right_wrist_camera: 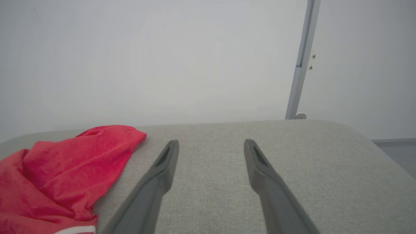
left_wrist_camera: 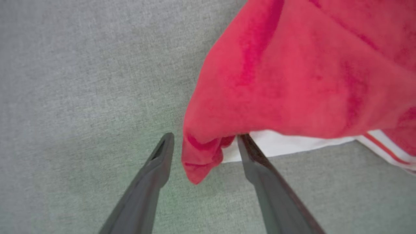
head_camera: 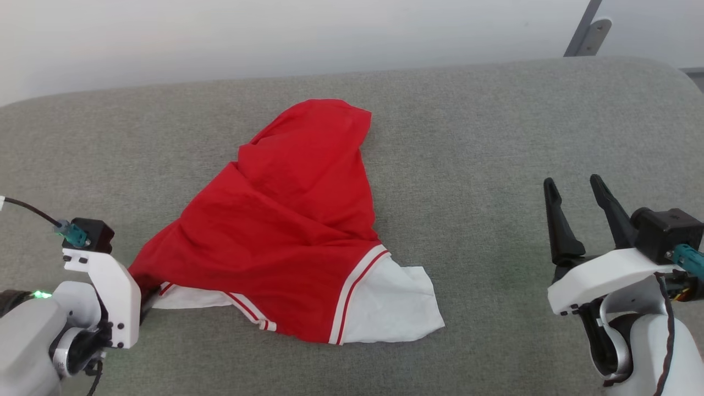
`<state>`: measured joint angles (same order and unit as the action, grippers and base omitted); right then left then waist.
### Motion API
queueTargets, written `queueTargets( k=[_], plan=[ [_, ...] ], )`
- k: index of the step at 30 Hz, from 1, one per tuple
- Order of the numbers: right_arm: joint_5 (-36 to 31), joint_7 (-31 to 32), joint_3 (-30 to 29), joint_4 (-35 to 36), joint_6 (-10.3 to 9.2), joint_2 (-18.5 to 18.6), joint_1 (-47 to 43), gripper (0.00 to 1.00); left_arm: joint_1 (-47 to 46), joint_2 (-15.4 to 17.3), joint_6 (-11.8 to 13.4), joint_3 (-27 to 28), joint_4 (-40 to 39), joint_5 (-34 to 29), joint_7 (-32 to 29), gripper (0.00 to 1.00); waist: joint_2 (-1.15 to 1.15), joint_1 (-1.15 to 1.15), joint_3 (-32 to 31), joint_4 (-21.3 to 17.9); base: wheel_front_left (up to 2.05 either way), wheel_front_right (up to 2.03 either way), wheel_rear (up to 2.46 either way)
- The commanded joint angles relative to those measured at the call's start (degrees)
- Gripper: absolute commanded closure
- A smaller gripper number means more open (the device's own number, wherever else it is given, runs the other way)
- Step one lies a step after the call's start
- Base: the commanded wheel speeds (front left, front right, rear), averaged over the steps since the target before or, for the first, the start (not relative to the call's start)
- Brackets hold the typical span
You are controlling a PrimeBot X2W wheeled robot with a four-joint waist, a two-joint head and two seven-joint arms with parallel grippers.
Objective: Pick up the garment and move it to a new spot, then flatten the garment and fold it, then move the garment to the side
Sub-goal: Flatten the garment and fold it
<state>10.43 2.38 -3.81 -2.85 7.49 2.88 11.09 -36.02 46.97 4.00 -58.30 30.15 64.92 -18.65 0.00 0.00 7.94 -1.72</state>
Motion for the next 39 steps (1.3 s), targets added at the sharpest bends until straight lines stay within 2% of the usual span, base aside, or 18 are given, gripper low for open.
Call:
queueTargets(
  k=[1, 2, 8, 14, 21, 25, 30, 31, 33, 34, 35, 39],
  plan=[
    [-0.2, 0.1, 0.3, 0.1, 0.01, 0.0, 0.3, 0.00, -0.9, -0.9, -0.6, 0.3, 1.2, 0.7, 0.4, 0.89, 0.00, 0.00, 0.4, -0.3, 0.00, 0.00, 0.00],
    [-0.2, 0.0, 0.7, 0.0, 0.01, 0.0, 0.9, 0.00, -2.3, -1.5, -1.6, 1.2, 3.3, 1.5, 0.8, 1.00, 0.00, 0.00, 0.8, -0.7, 0.00, 0.00, 0.00],
    [-0.5, -1.1, 1.0, -0.3, 0.01, 0.0, 1.6, 0.00, -7.4, -1.6, -4.5, 2.6, 4.9, 0.0, 2.5, 1.00, 0.00, 0.00, 1.0, -1.1, 0.00, 0.00, 0.00],
    [-0.4, -1.9, 0.5, -0.7, 0.01, 0.0, 1.1, 0.00, -13.6, -2.0, -6.6, 2.4, -0.2, -2.6, 1.7, 1.00, 0.00, 0.00, 0.3, -0.9, 0.00, 0.00, 0.00],
    [-0.1, -2.1, 0.3, -0.8, 0.01, 0.0, 0.9, 0.00, -16.6, -4.8, -7.3, 0.0, -10.3, -3.8, -2.5, 1.00, 0.00, 0.00, -0.1, -1.0, 0.00, 0.00, 0.00],
    [0.5, -2.5, 0.4, -0.9, 0.01, 0.0, 1.2, 0.00, -13.6, -7.4, -6.6, -3.7, -18.3, -3.2, -6.8, 1.00, 0.00, 0.00, 0.3, -1.9, 0.00, 0.00, 0.00],
    [0.6, -2.6, 0.6, -1.1, 0.01, 0.0, 1.3, 0.00, -10.9, -8.9, -6.1, -7.1, -22.2, -4.6, -8.2, 1.00, 0.00, 0.00, 0.9, -2.6, 0.00, 0.00, 0.00],
    [0.7, -2.7, 0.5, -1.1, 0.01, 0.0, 1.4, 0.00, -10.1, -9.3, -6.1, -8.0, -22.5, -5.3, -7.9, 0.92, 0.00, 0.00, 1.0, -2.7, 0.00, 0.00, 0.00],
    [0.8, -2.8, 0.5, -1.3, 0.01, 0.0, 1.5, 0.00, -8.7, -9.9, -6.1, -9.5, -22.4, -6.6, -7.4, 0.65, 0.00, 0.00, 1.3, -2.7, 0.00, 0.00, 0.00],
    [0.9, -2.9, 0.5, -1.4, 0.01, 0.0, 1.6, 0.00, -8.4, -10.1, -6.3, -10.0, -22.1, -7.4, -6.8, 0.44, 0.00, 0.00, 1.4, -2.7, 0.00, 0.00, 0.00],
    [1.0, -3.0, 0.5, -1.5, 0.01, 0.0, 1.7, 0.00, -7.9, -10.3, -6.3, -10.2, -21.8, -7.1, -6.5, 0.00, 0.00, 0.00, 1.5, -2.7, 0.00, 0.00, 0.00],
    [1.0, -3.2, 0.3, -1.9, 0.01, 0.0, 1.9, 0.00, -7.0, -9.9, -6.7, -9.2, -22.0, -5.0, -5.9, 0.00, 0.00, 0.00, 1.2, -2.6, 0.00, 0.00, 0.00]
  ],
)
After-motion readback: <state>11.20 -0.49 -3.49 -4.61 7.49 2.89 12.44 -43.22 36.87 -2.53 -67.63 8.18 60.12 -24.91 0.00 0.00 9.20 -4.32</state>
